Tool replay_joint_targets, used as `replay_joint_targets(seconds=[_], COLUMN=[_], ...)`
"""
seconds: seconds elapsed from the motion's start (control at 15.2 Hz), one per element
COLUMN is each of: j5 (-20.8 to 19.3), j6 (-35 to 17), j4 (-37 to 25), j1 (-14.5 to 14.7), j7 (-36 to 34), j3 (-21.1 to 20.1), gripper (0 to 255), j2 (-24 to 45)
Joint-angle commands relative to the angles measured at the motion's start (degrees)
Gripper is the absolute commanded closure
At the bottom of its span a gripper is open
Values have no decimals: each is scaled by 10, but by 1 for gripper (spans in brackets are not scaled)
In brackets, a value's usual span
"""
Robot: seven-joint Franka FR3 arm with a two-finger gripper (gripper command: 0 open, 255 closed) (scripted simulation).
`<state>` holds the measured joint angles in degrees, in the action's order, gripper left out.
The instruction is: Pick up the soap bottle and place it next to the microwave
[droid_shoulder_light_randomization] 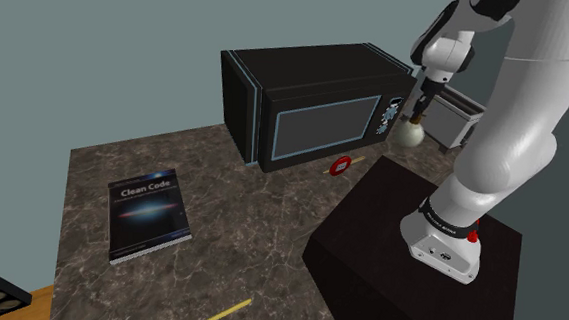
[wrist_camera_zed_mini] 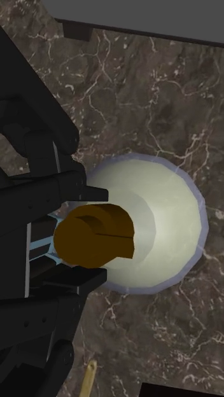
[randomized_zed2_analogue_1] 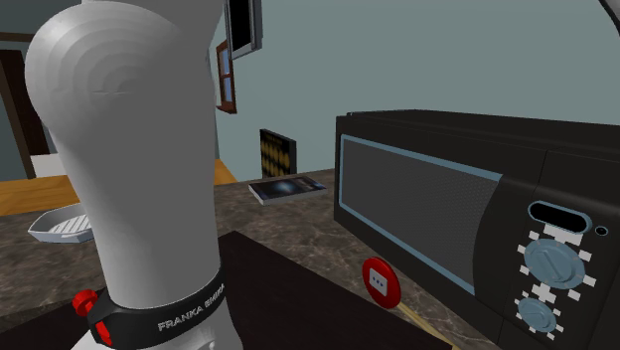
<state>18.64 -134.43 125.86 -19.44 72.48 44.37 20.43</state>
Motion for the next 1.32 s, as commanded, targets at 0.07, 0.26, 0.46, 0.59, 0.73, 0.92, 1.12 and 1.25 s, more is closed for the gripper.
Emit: replay_joint_targets(seconds=[0.07,0.26,0.46,0.59,0.73,0.92,1.12,1.25], j5=[20,36,36,36,36,36,36,3], j6=[-17,-29,-29,-29,-29,-30,-30,-1], j4=[3,3,3,3,3,3,3,-2], j1=[-9,-19,-19,-19,-19,-19,-19,-1], j7=[12,22,22,22,22,22,22,1], j3=[-13,-25,-25,-25,-25,-25,-25,-2], gripper=[255,255,255,255,255,0,0,0], j2=[18,34,34,34,34,34,34,4])
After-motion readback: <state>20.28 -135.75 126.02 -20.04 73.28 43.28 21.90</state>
